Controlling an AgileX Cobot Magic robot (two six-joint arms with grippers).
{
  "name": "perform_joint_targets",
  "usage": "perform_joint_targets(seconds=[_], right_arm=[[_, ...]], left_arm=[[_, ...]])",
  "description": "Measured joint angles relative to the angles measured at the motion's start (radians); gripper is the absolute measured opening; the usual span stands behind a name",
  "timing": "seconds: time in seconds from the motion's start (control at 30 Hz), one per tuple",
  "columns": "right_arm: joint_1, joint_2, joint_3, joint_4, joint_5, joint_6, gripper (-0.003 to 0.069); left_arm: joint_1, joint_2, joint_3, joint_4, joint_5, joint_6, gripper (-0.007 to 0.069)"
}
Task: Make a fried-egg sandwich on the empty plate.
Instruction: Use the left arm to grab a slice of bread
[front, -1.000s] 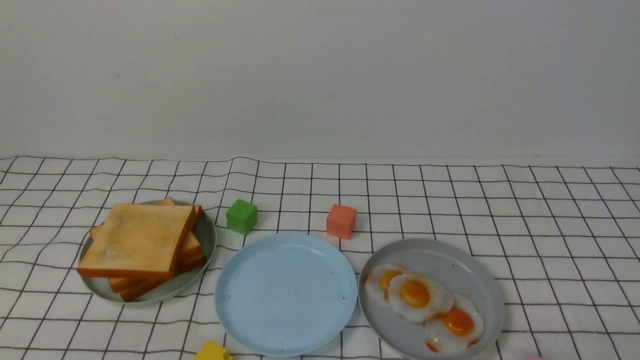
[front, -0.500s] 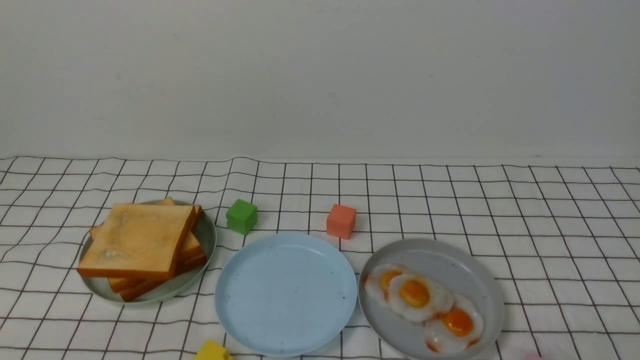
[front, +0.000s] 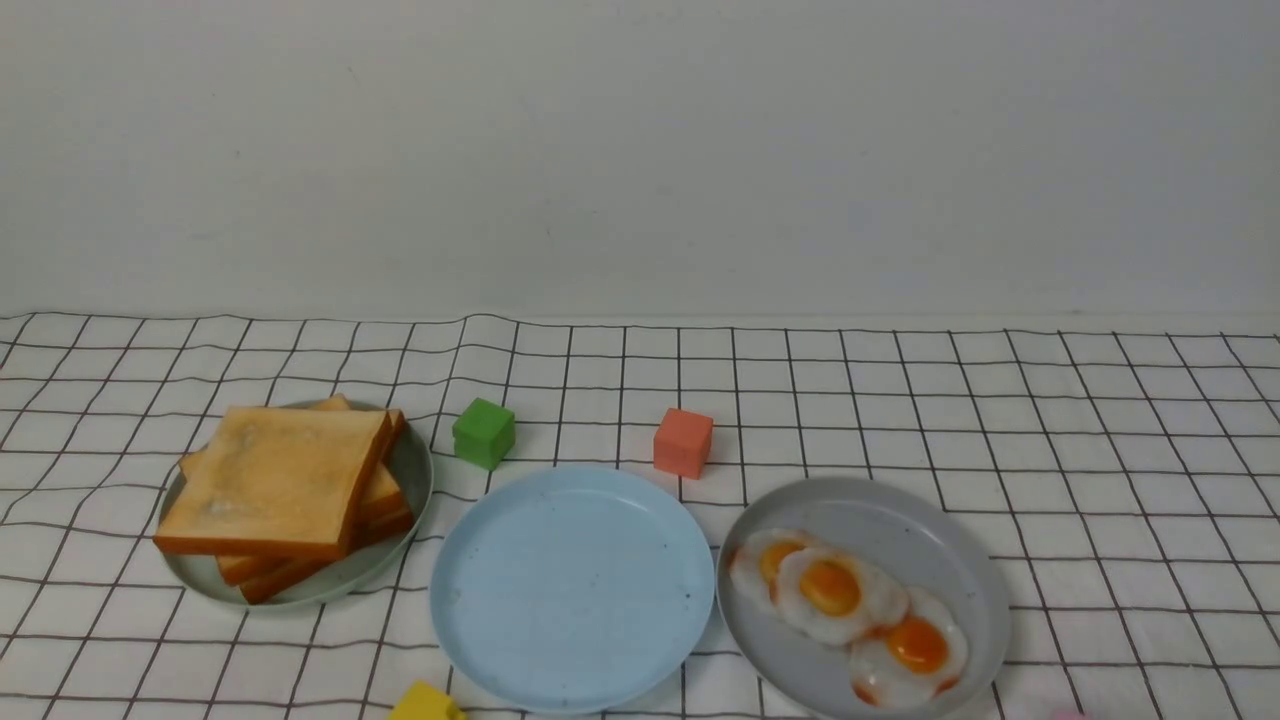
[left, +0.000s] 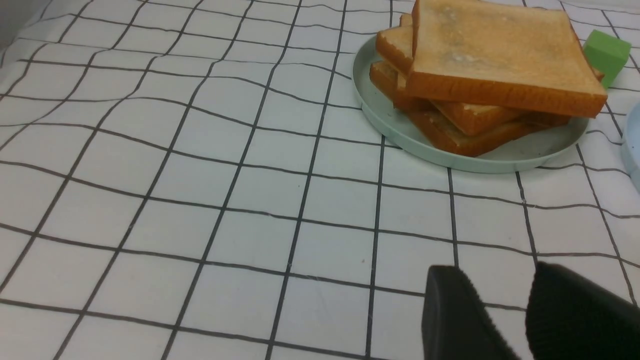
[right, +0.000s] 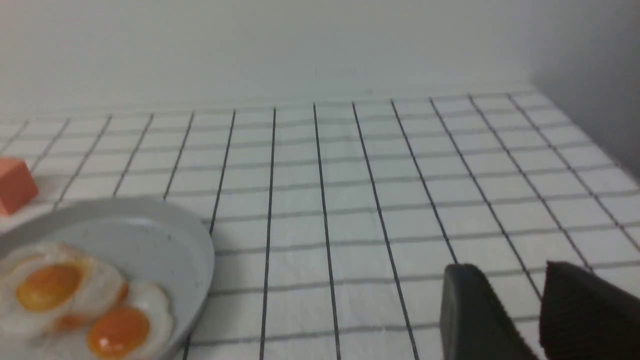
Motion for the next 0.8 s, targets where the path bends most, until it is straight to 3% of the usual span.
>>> perform_joint_targets(seconds=[0.2,0.4,0.53,0.73,0.8], right_arm=[[0.0,0.0,0.0,0.053,-0.112,0.057,0.0239],[0.0,0.0,0.0,0.137,-0.182,0.218,0.0239],[0.0,0.0,0.0,0.166,-0.318,0.349,0.0239],[0.0,0.001,-0.041,0.16,-0.452,0.436,0.0239],[0.0,0.023,-0.123,0.154,-0.457,0.491,0.0239]], left_arm=[[0.0,0.0,0.004,0.007,-0.051,0.001,0.0238],[0.0,0.0,0.005,0.006,-0.256,0.001,0.0238],[0.0,0.0,0.005,0.006,-0.453,0.001,0.0238],[0.0,0.0,0.005,0.006,-0.529,0.0,0.0238],[0.0,0.0,0.005,-0.028,-0.629,-0.042,0.0238]])
